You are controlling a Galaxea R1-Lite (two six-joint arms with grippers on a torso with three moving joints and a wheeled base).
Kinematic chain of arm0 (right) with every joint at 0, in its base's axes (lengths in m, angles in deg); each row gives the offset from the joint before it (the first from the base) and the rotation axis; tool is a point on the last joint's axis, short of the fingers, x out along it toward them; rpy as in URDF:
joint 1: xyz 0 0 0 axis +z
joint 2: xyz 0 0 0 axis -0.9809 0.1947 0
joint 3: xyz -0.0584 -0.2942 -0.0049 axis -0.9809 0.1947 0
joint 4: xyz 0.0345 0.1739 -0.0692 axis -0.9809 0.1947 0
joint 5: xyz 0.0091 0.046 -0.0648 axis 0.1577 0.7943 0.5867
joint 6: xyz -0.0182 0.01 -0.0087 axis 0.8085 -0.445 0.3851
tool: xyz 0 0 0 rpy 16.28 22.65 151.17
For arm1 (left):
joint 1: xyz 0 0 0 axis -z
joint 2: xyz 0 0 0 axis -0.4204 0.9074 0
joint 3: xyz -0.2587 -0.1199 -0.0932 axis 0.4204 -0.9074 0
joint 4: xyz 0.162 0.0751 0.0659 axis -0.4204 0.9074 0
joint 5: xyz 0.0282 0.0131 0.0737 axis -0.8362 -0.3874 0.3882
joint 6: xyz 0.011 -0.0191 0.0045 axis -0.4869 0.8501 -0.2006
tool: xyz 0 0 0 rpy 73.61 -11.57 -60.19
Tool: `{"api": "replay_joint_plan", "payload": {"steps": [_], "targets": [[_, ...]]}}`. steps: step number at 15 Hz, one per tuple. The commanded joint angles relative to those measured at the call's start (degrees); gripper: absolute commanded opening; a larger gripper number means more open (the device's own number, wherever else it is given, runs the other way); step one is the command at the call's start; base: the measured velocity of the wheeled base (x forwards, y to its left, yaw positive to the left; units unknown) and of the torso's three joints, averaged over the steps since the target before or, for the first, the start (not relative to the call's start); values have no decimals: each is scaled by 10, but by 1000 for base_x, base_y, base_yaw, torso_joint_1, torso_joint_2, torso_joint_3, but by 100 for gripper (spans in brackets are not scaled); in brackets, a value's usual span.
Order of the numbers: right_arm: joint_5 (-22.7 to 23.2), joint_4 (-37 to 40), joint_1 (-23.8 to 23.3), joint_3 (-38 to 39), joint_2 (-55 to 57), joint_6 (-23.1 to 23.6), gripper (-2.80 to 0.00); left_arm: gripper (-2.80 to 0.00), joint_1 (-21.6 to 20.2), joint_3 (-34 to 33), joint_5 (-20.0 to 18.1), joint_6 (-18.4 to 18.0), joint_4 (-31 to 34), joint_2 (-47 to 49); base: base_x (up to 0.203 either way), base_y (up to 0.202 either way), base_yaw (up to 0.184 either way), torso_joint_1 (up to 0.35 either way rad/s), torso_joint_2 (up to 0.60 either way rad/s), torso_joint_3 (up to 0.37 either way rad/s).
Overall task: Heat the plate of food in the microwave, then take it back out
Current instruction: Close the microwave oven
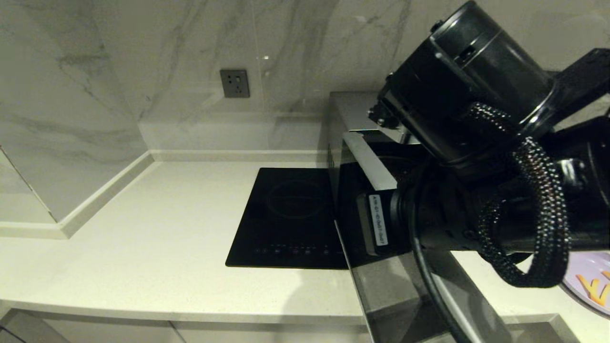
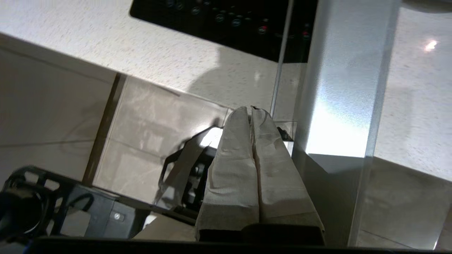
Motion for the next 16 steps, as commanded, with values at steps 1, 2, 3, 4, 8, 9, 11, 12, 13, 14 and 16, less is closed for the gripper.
{"api": "replay_joint_plan", "payload": {"steps": [1, 2, 3, 4, 8, 9, 11, 12, 13, 14, 16], "targets": [[-8, 3, -26, 28, -32, -4, -280, -280, 0, 0, 0, 0, 0, 0, 0, 0, 0, 0, 0, 0], [-17, 4, -38, 52, -41, -7, -280, -280, 0, 0, 0, 0, 0, 0, 0, 0, 0, 0, 0, 0], [-30, 3, -49, 82, -50, -16, -280, -280, 0, 0, 0, 0, 0, 0, 0, 0, 0, 0, 0, 0], [-39, 3, -62, 108, -59, -41, -280, -280, 0, 0, 0, 0, 0, 0, 0, 0, 0, 0, 0, 0], [-45, 0, -125, 158, -104, -101, -280, -280, 0, 0, 0, 0, 0, 0, 0, 0, 0, 0, 0, 0], [-45, -1, -141, 167, -115, -104, -280, -280, 0, 0, 0, 0, 0, 0, 0, 0, 0, 0, 0, 0], [-45, -18, -178, 186, -130, -105, -280, -280, 0, 0, 0, 0, 0, 0, 0, 0, 0, 0, 0, 0], [-45, -29, -200, 197, -137, -105, -280, -280, 0, 0, 0, 0, 0, 0, 0, 0, 0, 0, 0, 0], [-46, -38, -224, 205, -140, -105, -280, -280, 0, 0, 0, 0, 0, 0, 0, 0, 0, 0, 0, 0], [-46, -45, -250, 210, -141, -105, -280, -280, 0, 0, 0, 0, 0, 0, 0, 0, 0, 0, 0, 0], [-46, -68, -313, 222, -135, -105, -280, -280, 0, 0, 0, 0, 0, 0, 0, 0, 0, 0, 0, 0]]}}
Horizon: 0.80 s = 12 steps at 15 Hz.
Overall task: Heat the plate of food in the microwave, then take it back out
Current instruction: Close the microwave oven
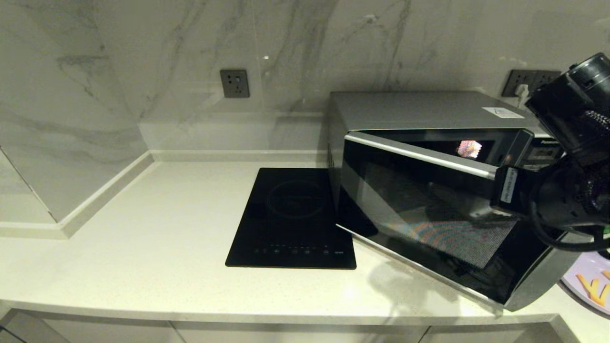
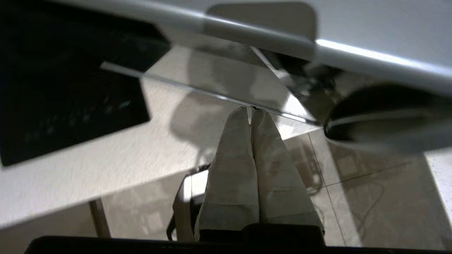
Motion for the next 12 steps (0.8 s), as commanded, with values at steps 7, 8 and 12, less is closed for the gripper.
{"api": "replay_joint_plan", "payload": {"steps": [7, 8, 12], "targets": [[83, -149, -211, 15, 49, 3, -280, -280, 0, 0, 0, 0, 0, 0, 0, 0, 0, 0, 0, 0], [95, -171, -222, 16, 65, 7, -280, -280, 0, 0, 0, 0, 0, 0, 0, 0, 0, 0, 0, 0], [102, -236, -247, 25, 94, 24, -280, -280, 0, 0, 0, 0, 0, 0, 0, 0, 0, 0, 0, 0]]}}
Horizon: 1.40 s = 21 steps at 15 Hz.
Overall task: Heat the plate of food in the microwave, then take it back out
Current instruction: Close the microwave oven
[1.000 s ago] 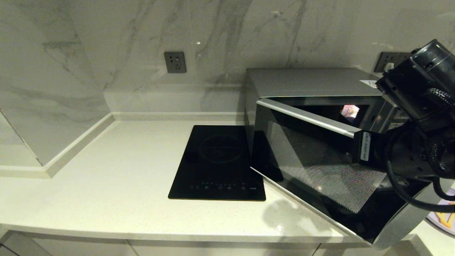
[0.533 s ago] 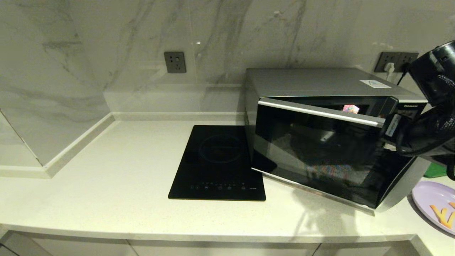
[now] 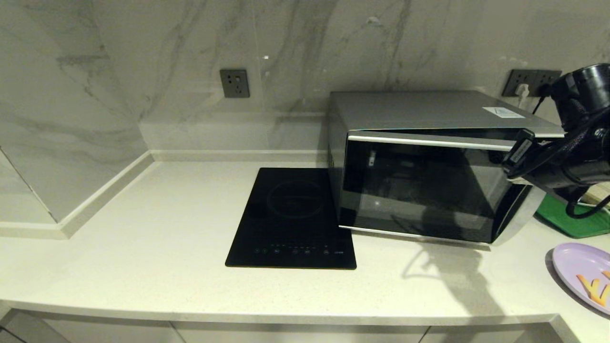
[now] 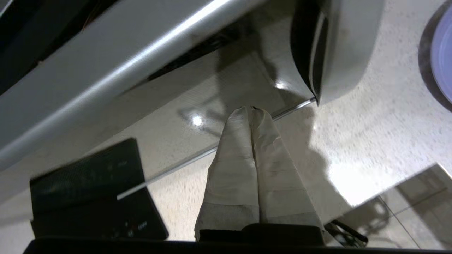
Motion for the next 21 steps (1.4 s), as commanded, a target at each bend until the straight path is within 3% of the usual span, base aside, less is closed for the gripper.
{"api": "replay_joint_plan", "payload": {"steps": [1, 10, 15, 21], "targets": [[-1, -31, -14, 1, 20, 3, -280, -280, 0, 0, 0, 0, 0, 0, 0, 0, 0, 0, 0, 0], [15, -126, -42, -34, 56, 66, -280, -280, 0, 0, 0, 0, 0, 0, 0, 0, 0, 0, 0, 0], [16, -150, -72, -63, 88, 72, -280, -280, 0, 0, 0, 0, 0, 0, 0, 0, 0, 0, 0, 0], [35, -176, -75, -63, 89, 84, -280, -280, 0, 0, 0, 0, 0, 0, 0, 0, 0, 0, 0, 0]]}}
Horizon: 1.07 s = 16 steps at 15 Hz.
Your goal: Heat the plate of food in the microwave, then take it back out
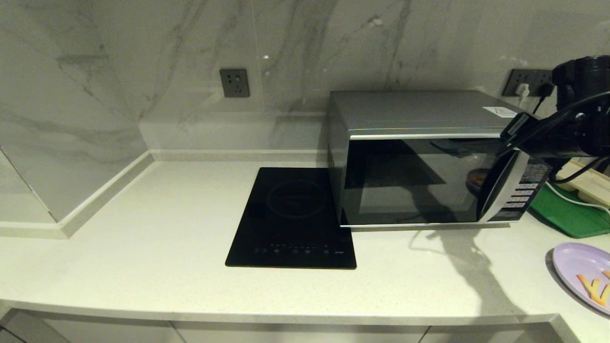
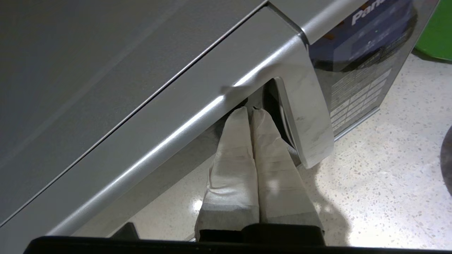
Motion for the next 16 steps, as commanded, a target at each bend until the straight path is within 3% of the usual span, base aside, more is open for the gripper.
{"api": "replay_joint_plan", "payload": {"steps": [1, 5, 8, 12, 16], "targets": [[15, 1, -1, 0, 1, 2, -280, -280, 0, 0, 0, 1, 0, 0, 0, 0, 0, 0, 0, 0], [34, 5, 2, 23, -22, 5, -280, -280, 0, 0, 0, 1, 0, 0, 0, 0, 0, 0, 0, 0], [106, 11, 18, 82, -95, 41, -280, -280, 0, 0, 0, 1, 0, 0, 0, 0, 0, 0, 0, 0], [234, 55, 53, 128, -157, 167, -280, -280, 0, 0, 0, 1, 0, 0, 0, 0, 0, 0, 0, 0], [248, 56, 119, 107, -122, 268, -280, -280, 0, 0, 0, 1, 0, 0, 0, 0, 0, 0, 0, 0]]}}
